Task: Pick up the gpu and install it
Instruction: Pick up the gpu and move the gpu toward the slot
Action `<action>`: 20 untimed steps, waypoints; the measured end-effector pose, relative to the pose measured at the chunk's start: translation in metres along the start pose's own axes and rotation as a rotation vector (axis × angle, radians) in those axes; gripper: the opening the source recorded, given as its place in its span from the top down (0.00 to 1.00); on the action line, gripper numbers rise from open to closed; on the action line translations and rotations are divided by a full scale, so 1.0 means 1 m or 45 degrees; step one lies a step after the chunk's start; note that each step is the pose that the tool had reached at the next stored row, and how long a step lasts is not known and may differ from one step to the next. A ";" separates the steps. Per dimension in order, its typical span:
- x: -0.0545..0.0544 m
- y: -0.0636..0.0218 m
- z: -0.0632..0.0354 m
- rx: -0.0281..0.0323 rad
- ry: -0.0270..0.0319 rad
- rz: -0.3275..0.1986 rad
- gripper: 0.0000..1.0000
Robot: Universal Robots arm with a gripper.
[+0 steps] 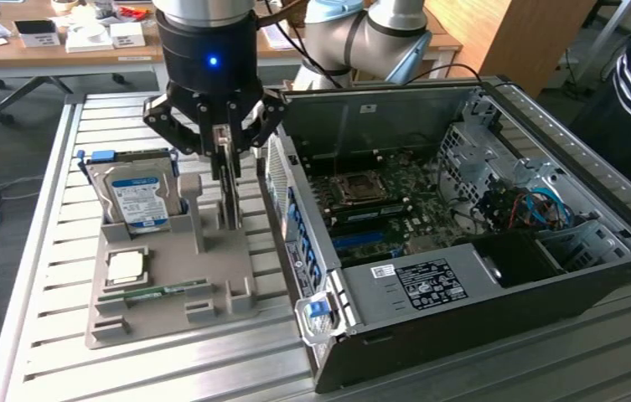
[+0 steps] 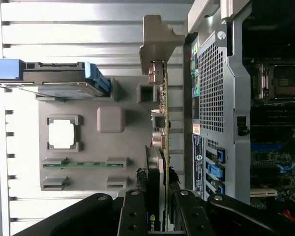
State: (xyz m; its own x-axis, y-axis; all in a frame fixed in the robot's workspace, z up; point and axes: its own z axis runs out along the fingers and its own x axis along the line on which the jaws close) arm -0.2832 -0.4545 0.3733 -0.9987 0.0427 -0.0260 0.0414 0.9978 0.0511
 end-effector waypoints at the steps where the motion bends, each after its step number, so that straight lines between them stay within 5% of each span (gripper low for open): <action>1: 0.000 0.0000 -0.0002 -0.0001 -0.0002 0.000 0.73; 9: 0.000 0.0001 -0.0024 0.0003 0.0002 0.000 0.73; 20: -0.001 0.0015 -0.0287 0.0000 -0.0002 0.000 0.73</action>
State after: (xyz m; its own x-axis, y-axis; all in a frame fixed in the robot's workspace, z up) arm -0.2832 -0.4545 0.4021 -0.9987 0.0428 -0.0262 0.0414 0.9978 0.0511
